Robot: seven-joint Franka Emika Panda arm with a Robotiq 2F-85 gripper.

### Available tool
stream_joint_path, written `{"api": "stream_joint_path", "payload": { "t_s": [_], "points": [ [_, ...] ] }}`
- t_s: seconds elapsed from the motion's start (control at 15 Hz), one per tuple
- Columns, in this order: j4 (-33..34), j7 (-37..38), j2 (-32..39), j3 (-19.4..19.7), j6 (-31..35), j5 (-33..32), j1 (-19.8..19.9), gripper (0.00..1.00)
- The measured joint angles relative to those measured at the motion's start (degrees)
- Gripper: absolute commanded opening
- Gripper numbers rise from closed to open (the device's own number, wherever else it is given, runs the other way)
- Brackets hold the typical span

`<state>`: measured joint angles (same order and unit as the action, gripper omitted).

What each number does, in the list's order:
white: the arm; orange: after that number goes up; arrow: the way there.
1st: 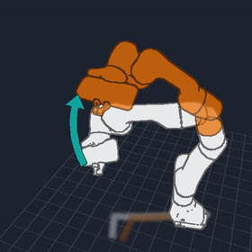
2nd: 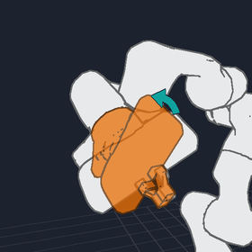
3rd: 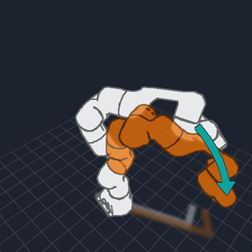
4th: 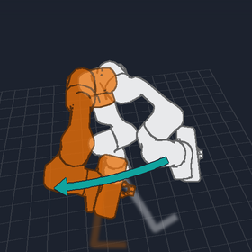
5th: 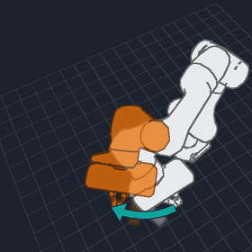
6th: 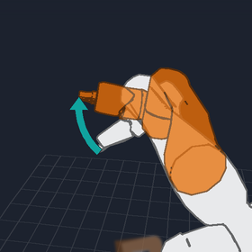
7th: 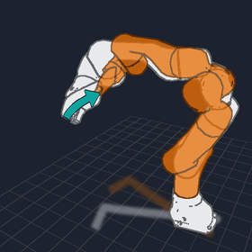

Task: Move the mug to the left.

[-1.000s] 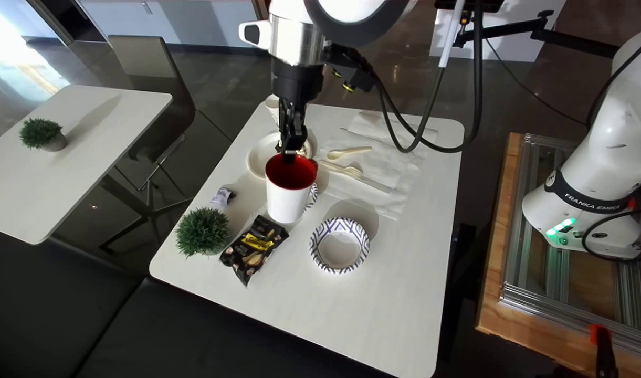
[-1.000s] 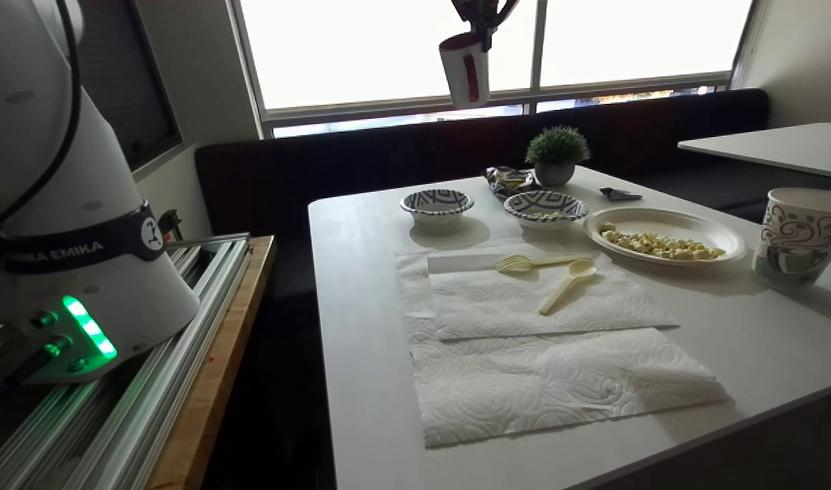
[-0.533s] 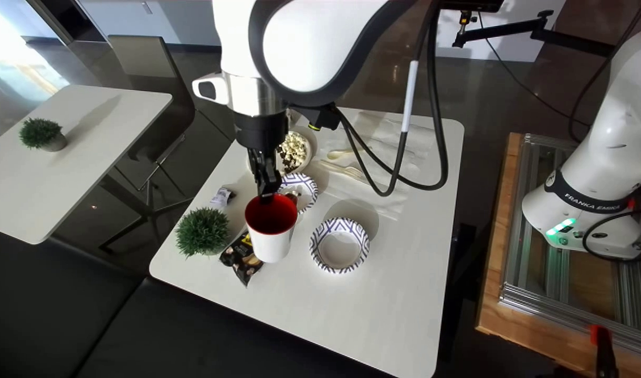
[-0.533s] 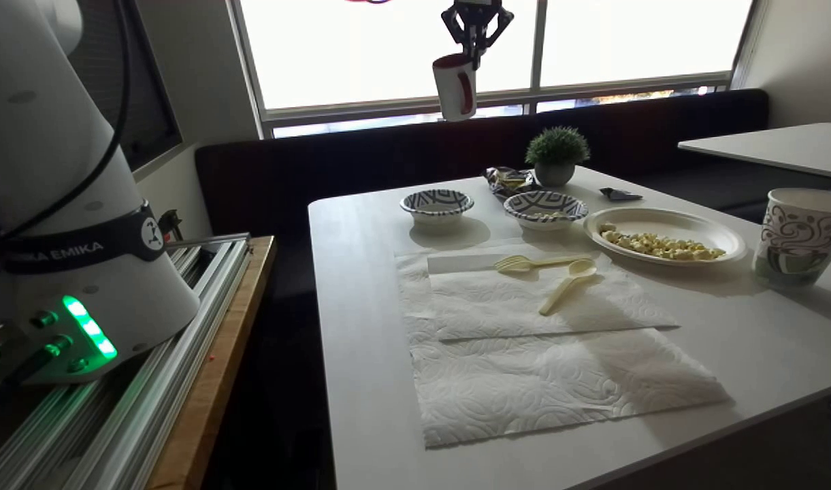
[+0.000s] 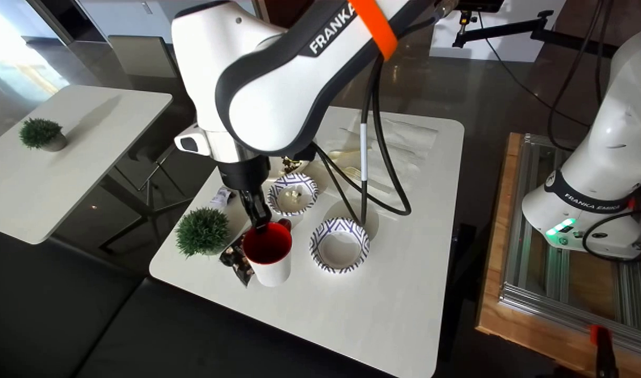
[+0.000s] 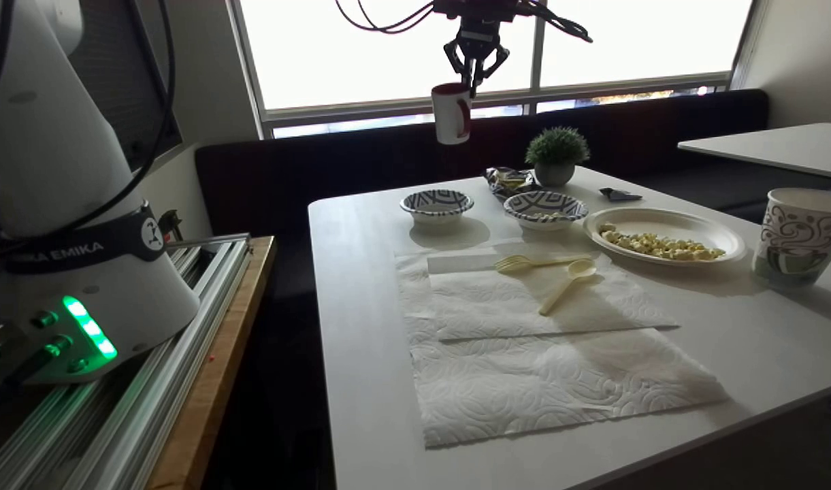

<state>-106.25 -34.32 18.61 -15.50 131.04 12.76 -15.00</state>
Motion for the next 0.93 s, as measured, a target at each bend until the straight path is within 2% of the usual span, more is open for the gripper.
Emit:
{"api": "stream_joint_path", "payload": {
  "t_s": [0.47,0.93],
  "points": [
    [4.85,1.49,6.74,-1.27,-1.3,-5.24,-0.34,0.02],
    [6.56,3.84,9.97,-1.69,-2.23,-8.63,-1.48,0.02]
  ]
}}
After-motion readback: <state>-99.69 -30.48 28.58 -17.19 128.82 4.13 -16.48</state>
